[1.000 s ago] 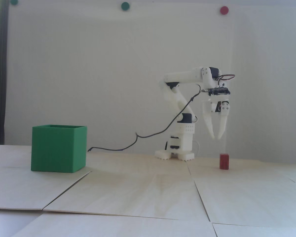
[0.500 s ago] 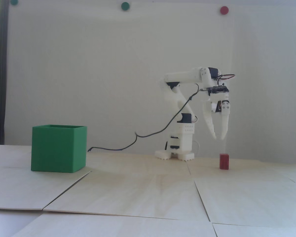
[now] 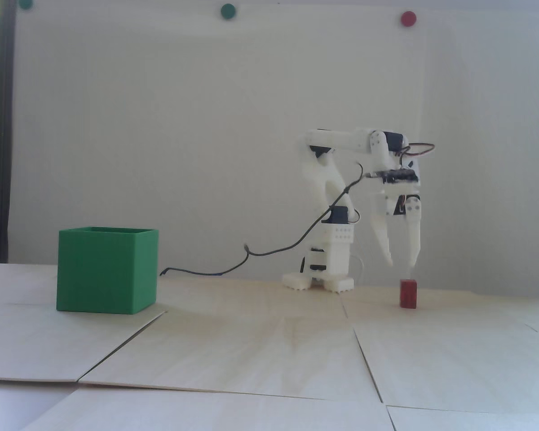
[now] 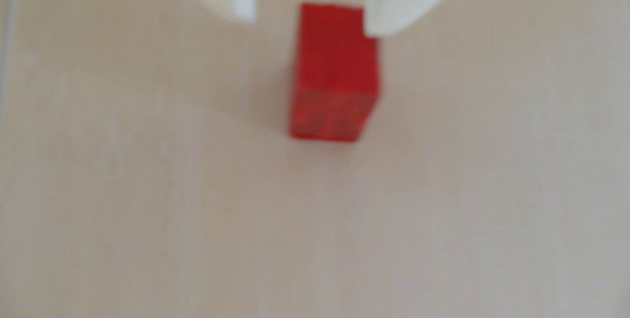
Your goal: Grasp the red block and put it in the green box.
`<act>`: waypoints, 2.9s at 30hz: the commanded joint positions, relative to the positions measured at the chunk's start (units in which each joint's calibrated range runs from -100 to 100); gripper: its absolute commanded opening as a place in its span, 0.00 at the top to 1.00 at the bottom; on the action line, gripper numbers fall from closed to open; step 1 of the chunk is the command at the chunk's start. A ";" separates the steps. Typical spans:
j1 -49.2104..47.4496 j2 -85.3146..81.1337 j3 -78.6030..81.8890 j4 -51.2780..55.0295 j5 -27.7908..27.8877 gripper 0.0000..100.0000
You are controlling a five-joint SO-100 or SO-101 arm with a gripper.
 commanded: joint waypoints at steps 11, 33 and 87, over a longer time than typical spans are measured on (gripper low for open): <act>0.71 1.84 2.19 -6.44 1.19 0.71; 0.23 1.92 13.73 -16.73 1.19 0.73; 77.59 54.03 -110.49 2.92 16.70 0.98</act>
